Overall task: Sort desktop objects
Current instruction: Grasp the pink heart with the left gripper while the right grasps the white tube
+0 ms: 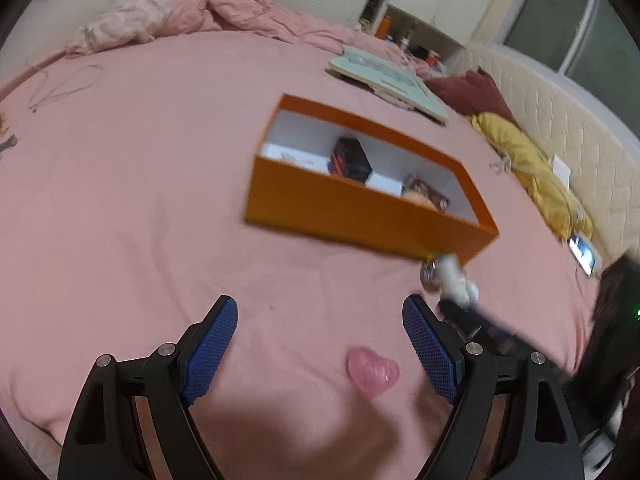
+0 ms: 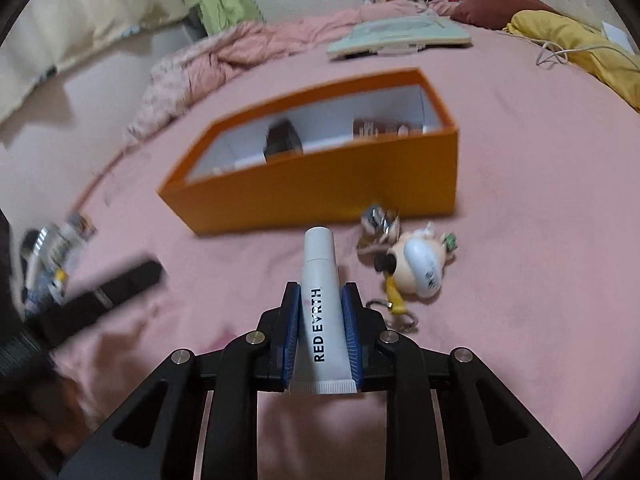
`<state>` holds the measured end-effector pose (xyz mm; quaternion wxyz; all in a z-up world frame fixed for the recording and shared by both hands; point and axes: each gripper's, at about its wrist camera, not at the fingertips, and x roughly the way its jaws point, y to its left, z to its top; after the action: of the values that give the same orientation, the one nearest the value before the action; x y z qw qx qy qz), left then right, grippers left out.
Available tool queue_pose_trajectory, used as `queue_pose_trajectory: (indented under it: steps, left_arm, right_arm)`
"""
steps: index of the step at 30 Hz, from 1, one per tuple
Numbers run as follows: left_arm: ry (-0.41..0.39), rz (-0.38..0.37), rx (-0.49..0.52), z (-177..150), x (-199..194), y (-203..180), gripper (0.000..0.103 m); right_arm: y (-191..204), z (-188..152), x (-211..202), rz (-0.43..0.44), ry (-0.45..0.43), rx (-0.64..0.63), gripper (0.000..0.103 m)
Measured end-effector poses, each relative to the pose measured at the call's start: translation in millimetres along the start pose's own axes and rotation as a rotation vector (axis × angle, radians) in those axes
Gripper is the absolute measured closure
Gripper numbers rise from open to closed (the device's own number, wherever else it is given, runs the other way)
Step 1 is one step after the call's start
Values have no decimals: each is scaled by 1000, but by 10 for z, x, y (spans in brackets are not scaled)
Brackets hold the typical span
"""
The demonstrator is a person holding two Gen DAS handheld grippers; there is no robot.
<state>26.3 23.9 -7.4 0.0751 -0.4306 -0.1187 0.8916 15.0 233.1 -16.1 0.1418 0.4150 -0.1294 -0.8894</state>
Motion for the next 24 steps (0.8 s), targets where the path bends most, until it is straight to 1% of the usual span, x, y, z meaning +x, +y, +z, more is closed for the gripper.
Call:
queue_pose_trajectory:
  steps: [7,10,12,14,15,16,17,18,19,20,22,24]
  left_arm:
    - [40,5,165,-182,137,-346,19]
    - [81,46,231,-302,298,-456,19]
    - [109,77,275,-385,413,-529,19]
    - [89,97,291,-411,426,-576,21]
    - [78,102,288,-408,416,-578,28]
    - [69,103,281,-401,403,-572,39]
    - [60,105,275,-394,390,-566,45]
    - [53,114,277,-389,377,-559,57]
    - [49,115,271,-376,360,-537,64]
    - [45,111,258,-359,340,-508,66]
    - [30,93,227,-322,290,-462,66]
    - [-10,79,208,-285,225,-456,66]
  right_arm:
    - [-139,128,-270,15,-92,63,81]
    - [-198,182,-386,21,-131,89,81]
    - [-214,201,-395,22,-136,106,81]
    - [-214,195,-380,25,-129,108,81]
    - [-206,194,-371,26,-127,107,81]
    - [-200,190,-365,27,-124,104,81]
    - [-195,187,-363,29,-122,102,81]
    - [-190,183,-360,30,-120,100,81]
    - [-190,180,-359,31,-119,100,81]
    - [-192,178,-359,30,-120,101,81]
    - [-205,177,-360,28,-120,106,81]
    - [-223,176,-370,25,-123,112,81]
